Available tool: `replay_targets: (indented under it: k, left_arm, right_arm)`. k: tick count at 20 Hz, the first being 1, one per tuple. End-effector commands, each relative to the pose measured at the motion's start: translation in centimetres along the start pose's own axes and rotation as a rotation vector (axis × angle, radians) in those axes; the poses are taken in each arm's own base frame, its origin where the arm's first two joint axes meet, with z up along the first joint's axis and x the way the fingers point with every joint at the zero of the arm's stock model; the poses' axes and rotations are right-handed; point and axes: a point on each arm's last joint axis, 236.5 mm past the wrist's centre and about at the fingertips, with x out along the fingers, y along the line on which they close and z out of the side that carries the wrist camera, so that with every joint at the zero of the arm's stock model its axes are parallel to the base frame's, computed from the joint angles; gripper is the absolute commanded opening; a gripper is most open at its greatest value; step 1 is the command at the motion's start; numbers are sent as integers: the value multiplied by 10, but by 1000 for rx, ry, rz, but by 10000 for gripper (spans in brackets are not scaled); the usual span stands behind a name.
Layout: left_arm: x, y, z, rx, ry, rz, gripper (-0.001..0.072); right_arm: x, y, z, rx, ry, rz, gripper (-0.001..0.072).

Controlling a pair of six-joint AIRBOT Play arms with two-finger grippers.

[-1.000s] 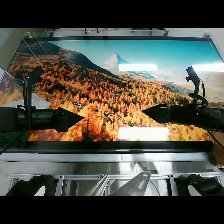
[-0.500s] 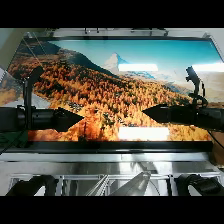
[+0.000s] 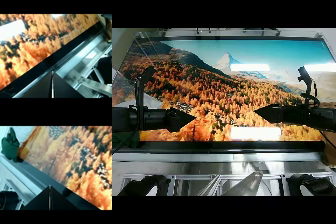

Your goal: Fold the shirts.

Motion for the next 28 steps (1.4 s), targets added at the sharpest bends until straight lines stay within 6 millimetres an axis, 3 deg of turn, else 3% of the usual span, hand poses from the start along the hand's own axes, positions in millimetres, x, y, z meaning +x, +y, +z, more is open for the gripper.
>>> replay_targets:
  k: [1,9,10,11,12,13,16,17,19,24,28]
  left_arm:
    - [0,0,0,0,0,0,20]
    - [-1,5,2,8,-8,23,25]
    - [-6,17,4,31,-4,84,207]
    - [-19,42,11,1,-20,204,367]
    - [-40,72,21,-43,-50,341,478]
    - [-66,104,30,-92,-81,483,720]
    - [-153,201,29,-254,-83,848,720]
    - [-173,225,18,-328,-60,908,720]
    - [-195,266,-3,-415,-3,959,720]
    - [-195,355,-61,-546,195,999,720]
    - [-149,414,-67,-516,237,975,720]
  right_arm:
    - [0,0,0,1,1,0,17]
    - [0,0,0,1,1,0,17]
    - [0,0,0,1,1,0,17]
    - [0,0,0,1,1,0,17]
    - [0,0,0,1,1,0,17]
    - [0,0,0,1,1,0,17]
    - [0,0,0,1,1,0,17]
    - [0,0,0,1,1,0,17]
    - [0,0,0,1,1,0,17]
    - [0,0,0,1,1,0,17]
    - [0,0,0,1,1,0,17]
